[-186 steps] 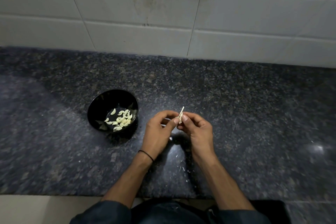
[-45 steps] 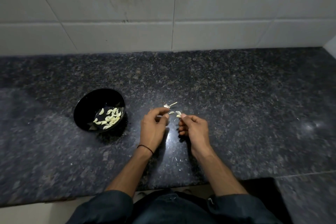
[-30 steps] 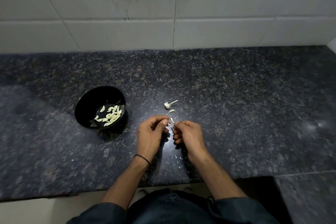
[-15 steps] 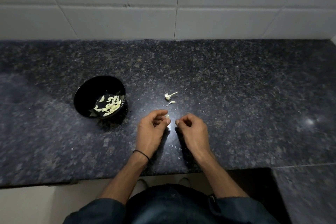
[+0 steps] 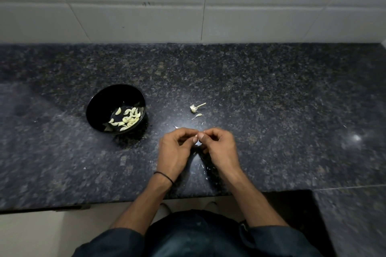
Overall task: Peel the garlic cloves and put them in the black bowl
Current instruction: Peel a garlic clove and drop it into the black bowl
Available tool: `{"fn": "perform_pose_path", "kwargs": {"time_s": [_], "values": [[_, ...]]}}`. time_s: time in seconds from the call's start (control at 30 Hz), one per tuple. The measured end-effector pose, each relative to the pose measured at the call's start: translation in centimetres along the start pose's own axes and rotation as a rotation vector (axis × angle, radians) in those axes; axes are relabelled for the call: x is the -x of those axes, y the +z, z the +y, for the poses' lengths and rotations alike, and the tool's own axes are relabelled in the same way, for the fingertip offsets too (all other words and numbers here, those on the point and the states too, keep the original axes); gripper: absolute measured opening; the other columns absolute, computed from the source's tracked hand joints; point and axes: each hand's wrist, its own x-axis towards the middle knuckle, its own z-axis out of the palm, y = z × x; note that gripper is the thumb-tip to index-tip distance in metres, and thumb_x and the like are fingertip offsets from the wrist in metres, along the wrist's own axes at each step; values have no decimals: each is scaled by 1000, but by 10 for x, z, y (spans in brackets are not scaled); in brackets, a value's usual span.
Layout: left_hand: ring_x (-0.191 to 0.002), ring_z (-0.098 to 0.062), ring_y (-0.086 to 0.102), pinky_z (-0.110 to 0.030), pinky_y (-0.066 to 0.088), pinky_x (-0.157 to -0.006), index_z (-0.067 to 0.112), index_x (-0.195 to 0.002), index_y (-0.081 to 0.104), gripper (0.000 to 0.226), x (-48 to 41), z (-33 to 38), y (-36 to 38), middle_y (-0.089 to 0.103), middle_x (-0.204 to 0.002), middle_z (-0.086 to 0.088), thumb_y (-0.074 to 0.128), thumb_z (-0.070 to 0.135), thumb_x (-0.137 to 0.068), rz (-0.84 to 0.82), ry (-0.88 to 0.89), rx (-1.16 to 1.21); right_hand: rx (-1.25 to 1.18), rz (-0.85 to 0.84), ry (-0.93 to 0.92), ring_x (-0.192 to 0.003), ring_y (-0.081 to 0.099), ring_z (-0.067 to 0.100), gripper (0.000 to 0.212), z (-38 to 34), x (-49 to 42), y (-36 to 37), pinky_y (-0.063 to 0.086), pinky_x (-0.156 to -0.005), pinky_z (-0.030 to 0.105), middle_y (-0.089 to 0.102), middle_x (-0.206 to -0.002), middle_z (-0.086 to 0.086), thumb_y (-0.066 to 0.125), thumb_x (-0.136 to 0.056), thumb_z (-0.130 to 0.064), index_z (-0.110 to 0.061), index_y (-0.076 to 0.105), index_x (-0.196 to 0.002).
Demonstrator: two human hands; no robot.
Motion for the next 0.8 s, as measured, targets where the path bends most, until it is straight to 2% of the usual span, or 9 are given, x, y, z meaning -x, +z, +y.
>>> {"fn": "perform_pose_path", "kwargs": {"time_s": [0.23,0.53,0.63,0.7,0.8], "values": [[-80,-22,73,-38,60,-79,6,-89,77,11,-2,1,0,77,-83,-8,76,-2,-82,2,-136,176,-166,-1,82,-58,59,7,9,-3,3,1,48,-56,20,69,-68,5,69,-92,-7,-3,73,-85],[-71,-19,65,-32,56,-67,4,-90,77,9,-2,4,-1,76,-84,-17,75,-1,-83,-8,-182,286,-266,-1,80,-56,57,5,7,-8,5,0,47,-56,18,65,-65,2,69,-91,-2,3,71,-86],[-73,-18,68,-32,57,-71,8,-87,78,14,-2,5,1,77,-83,-11,73,-4,-84,9,-135,239,-412,-3,181,-54,52,9,8,-13,5,3,42,-51,21,61,-63,5,68,-87,1,-1,68,-79],[-80,-20,72,-36,59,-77,11,-86,78,17,-2,4,3,77,-83,-4,71,-4,-84,20,-59,126,-489,5,254,-54,47,12,14,-14,3,6,35,-48,24,56,-62,6,66,-84,1,-6,62,-73],[-84,-13,72,-35,58,-80,16,-84,78,18,-2,4,3,76,-83,4,72,0,-84,30,48,-53,-430,20,259,-52,42,11,20,-14,4,8,30,-47,25,51,-60,3,64,-87,-3,-11,58,-70]]}}
